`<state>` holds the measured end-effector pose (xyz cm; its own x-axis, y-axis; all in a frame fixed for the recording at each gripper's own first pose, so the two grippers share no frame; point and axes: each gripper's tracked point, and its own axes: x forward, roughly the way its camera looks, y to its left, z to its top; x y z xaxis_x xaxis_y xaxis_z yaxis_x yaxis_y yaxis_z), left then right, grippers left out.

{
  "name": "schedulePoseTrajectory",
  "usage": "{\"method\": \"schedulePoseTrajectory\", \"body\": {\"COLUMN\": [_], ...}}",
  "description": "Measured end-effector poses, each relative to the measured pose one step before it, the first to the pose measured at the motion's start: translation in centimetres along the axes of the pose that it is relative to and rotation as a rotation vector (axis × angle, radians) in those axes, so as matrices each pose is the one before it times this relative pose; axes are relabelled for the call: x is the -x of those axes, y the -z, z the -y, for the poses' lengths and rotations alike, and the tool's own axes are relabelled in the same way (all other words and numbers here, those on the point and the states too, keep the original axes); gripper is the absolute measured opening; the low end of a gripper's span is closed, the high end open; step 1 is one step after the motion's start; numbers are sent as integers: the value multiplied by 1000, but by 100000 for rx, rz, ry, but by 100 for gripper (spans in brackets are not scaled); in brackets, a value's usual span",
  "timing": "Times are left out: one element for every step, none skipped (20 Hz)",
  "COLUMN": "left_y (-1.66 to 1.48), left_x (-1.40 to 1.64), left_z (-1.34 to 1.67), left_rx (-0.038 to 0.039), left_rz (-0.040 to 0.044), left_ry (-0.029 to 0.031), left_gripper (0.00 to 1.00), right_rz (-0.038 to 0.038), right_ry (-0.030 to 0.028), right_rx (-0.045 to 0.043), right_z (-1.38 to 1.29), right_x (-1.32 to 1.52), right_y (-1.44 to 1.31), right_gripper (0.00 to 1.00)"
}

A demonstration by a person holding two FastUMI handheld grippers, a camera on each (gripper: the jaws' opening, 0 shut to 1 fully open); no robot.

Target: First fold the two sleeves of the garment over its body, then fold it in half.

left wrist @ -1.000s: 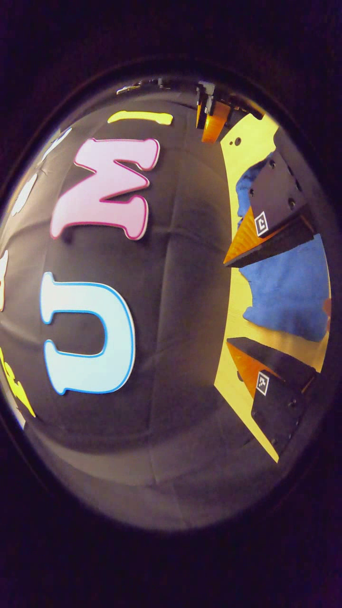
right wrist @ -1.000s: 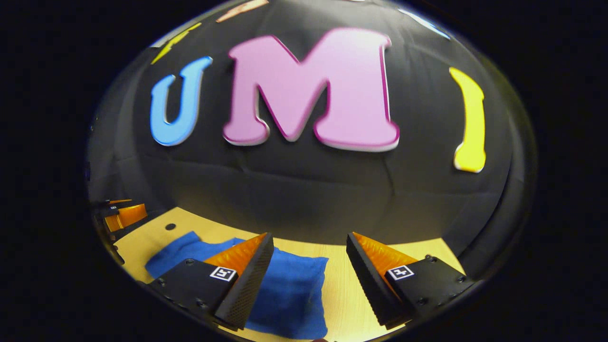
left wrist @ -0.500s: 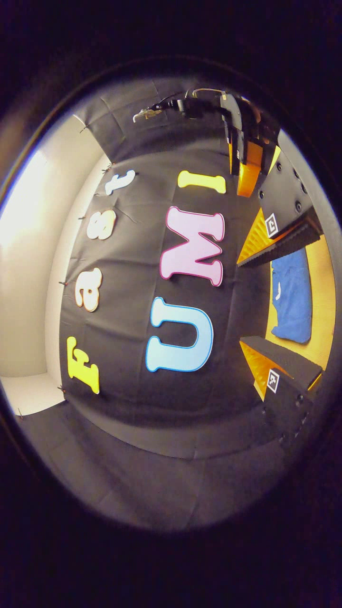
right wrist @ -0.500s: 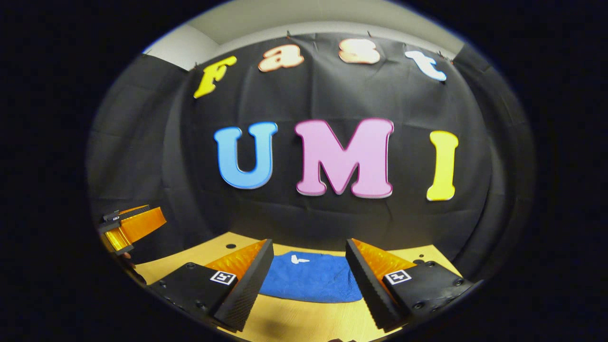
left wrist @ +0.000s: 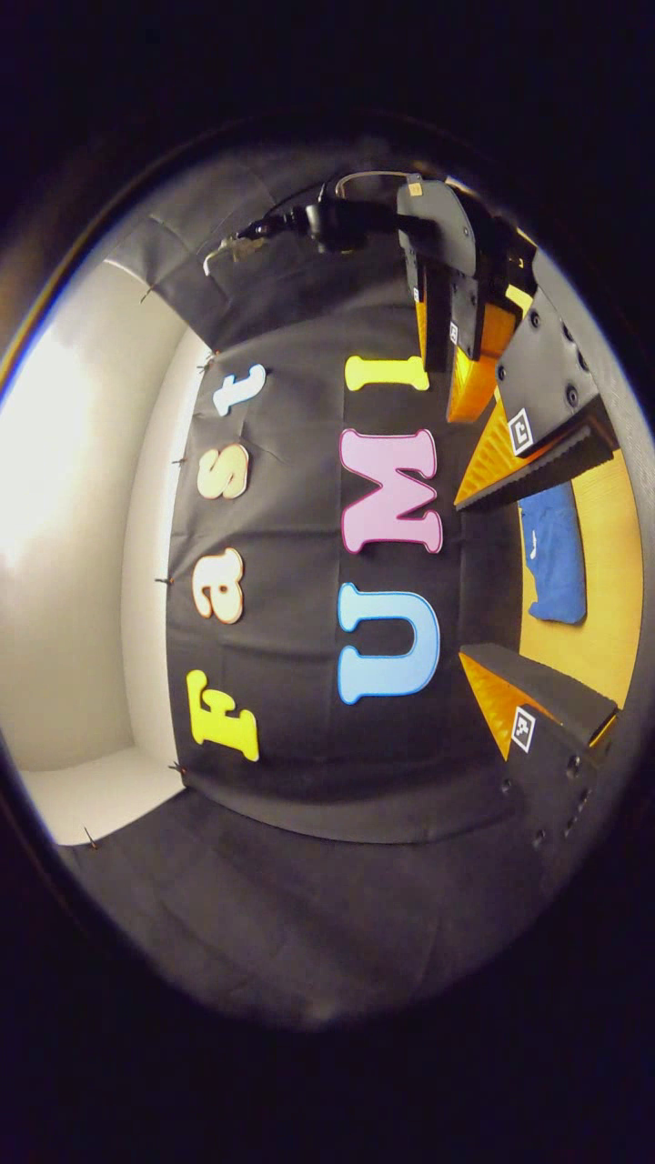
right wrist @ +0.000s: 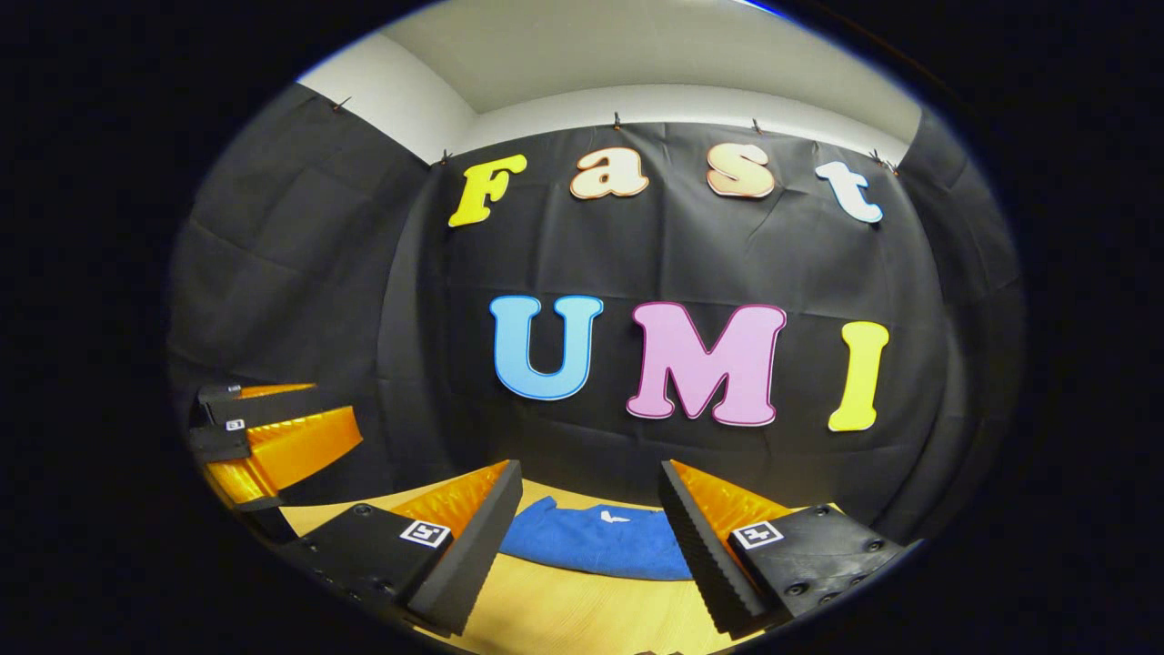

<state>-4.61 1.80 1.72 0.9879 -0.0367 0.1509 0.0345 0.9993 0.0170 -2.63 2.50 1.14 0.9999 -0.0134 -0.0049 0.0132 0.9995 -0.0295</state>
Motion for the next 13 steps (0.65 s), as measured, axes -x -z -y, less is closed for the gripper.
{"method": "schedulePoseTrajectory", "body": {"left_y": [247, 518, 216, 241, 244, -4, -53, -325, -195, -87, -70, 21, 247], "left_x": [180, 228, 101, -239, -184, -134, -61, 54, -136, -63, 59, 35, -13], "left_z": [87, 101, 208, 61, -244, -364, 24, -294, -403, -324, -422, -458, -226], "left_rx": [334, 1814, 2578, 2092, 1076, 317, -557, -832, -280, 562, 1048, 1069, 760], "left_rz": [-673, -1384, -791, -1537, -1508, -662, -92, 213, -9, 53, -155, -712, -741], "left_ry": [393, -146, -62, -574, -1828, -1261, -1095, -1524, -1030, -689, -1556, -1285, -715], "left_gripper": [82, 82, 82, 82, 83, 83, 83, 83, 82, 82, 82, 82, 82], "right_rz": [514, -363, -400, -544, -502, -133, -893, -890, -674, 242, -135, -370, 90], "right_ry": [579, -985, -1056, -498, -216, -1126, -1587, -90, 638, 127, -341, -268, 273], "right_rx": [537, -275, 77, 615, 367, -1242, -1874, -525, 336, 373, 0, -69, -115], "right_z": [121, -241, -376, -6, 96, -83, -405, 237, 366, 163, -27, -57, 238], "right_x": [-87, -63, -125, 168, 112, 13, -52, 19, 70, -133, -84, -93, -44], "right_y": [-217, 352, 96, -71, 46, 222, 176, 273, 99, 76, 123, 191, 63], "right_gripper": [96, 96, 96, 96, 96, 96, 96, 98, 100, 96, 96, 96, 96]}}
